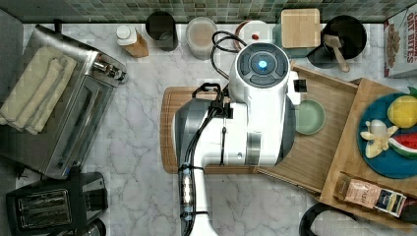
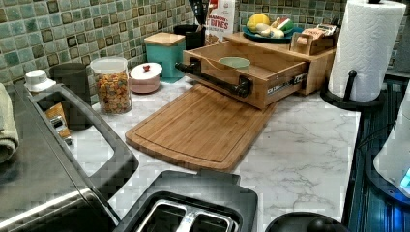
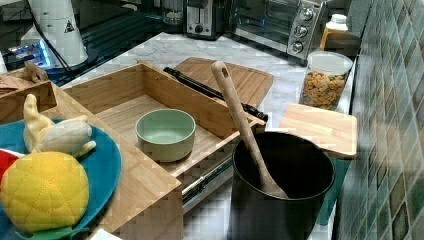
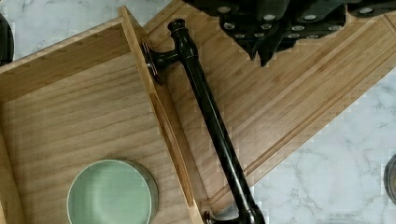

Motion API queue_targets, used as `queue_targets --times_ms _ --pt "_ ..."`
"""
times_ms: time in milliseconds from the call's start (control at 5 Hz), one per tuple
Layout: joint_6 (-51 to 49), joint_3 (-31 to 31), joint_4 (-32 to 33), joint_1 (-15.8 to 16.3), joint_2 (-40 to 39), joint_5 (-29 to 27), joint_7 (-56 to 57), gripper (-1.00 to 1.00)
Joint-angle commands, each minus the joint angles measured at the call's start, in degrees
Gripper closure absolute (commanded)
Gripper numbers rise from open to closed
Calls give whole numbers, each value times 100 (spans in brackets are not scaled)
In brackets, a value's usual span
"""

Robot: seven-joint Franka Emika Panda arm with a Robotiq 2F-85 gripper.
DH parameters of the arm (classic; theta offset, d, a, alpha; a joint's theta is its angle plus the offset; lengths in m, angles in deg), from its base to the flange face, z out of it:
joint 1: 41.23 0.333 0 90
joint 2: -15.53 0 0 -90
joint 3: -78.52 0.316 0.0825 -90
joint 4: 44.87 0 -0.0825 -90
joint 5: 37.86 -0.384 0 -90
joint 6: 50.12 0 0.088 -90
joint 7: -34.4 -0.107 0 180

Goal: Close the drawer.

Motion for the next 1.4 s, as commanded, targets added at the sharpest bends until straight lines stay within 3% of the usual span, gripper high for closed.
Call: queue_targets --times_ms 200,400,800,1000,1400 --pt "15 -13 49 -13 0 13 0 100" --pt "15 -10 49 -16 0 13 0 100" --pt "868 -140 291 270 -221 47 609 100" --pt "1598 73 585 179 -271 150 415 100" --pt "1677 82 -161 167 -1253 268 874 100"
